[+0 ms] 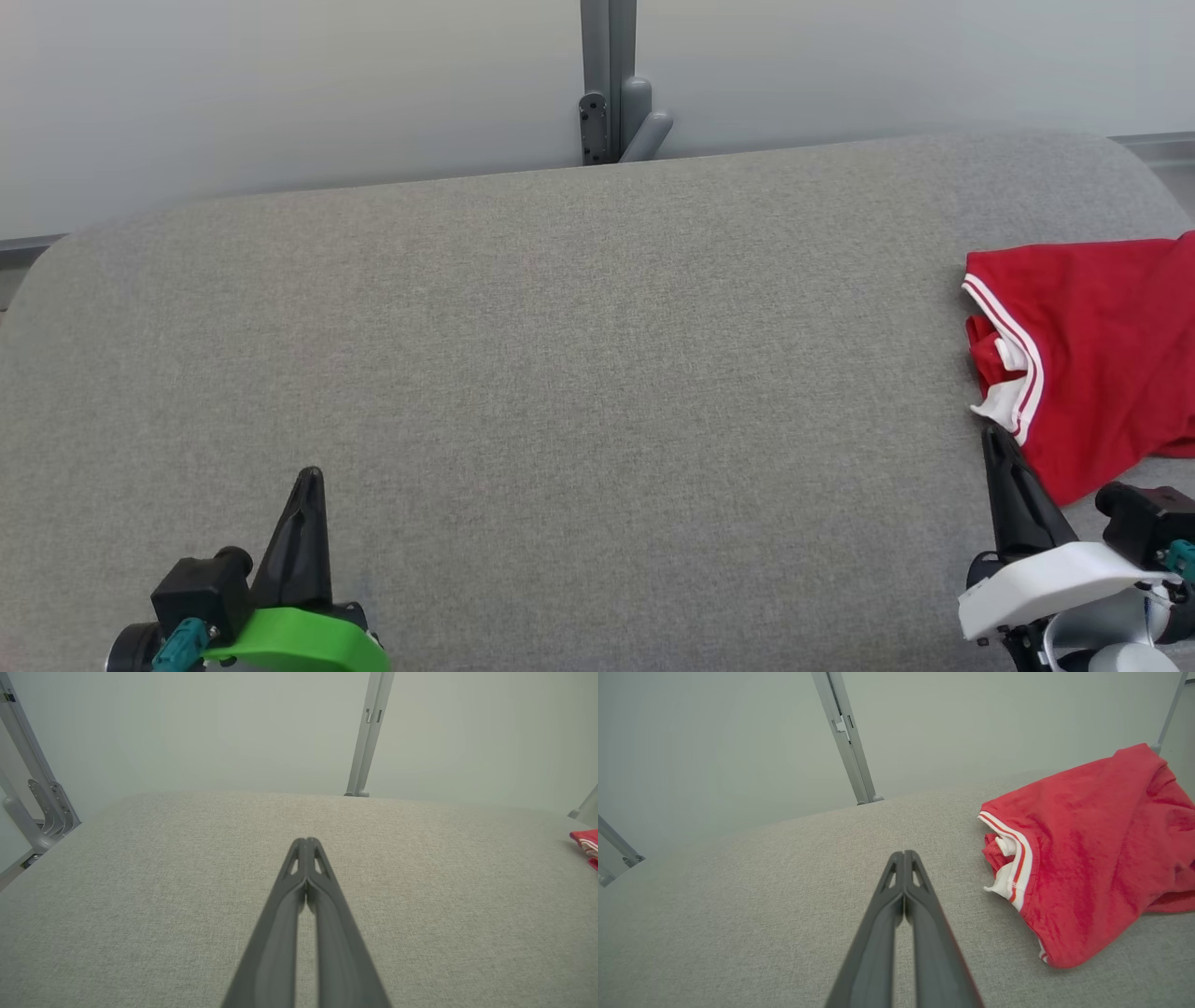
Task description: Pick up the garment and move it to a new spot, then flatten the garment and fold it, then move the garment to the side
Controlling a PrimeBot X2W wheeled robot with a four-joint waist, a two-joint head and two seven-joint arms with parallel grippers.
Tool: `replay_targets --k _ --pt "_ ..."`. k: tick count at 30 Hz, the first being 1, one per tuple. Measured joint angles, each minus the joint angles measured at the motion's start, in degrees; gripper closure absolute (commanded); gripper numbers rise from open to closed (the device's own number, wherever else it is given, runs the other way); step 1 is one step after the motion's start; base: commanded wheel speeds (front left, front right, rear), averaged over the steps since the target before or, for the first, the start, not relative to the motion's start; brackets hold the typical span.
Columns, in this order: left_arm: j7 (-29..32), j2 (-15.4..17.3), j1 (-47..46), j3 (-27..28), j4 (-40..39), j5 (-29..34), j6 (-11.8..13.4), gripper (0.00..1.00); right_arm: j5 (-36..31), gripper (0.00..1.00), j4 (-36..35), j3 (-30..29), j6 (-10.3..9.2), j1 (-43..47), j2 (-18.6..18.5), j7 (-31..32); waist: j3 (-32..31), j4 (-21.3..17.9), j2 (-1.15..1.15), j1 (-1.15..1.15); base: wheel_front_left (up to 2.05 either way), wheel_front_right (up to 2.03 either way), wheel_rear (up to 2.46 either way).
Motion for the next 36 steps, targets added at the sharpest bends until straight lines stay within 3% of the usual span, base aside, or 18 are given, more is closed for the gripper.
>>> replay_targets --k 36 --pt "-3.0 -4.0 -4.7 -3.2 6.3 -31.8 -5.6 1.00 31.4 1.00 10.8 -15.4 -0.02 -6.8 -2.0 17.8 -0.1 0.6 0.00 0.00 0.00 0.00 0.00"
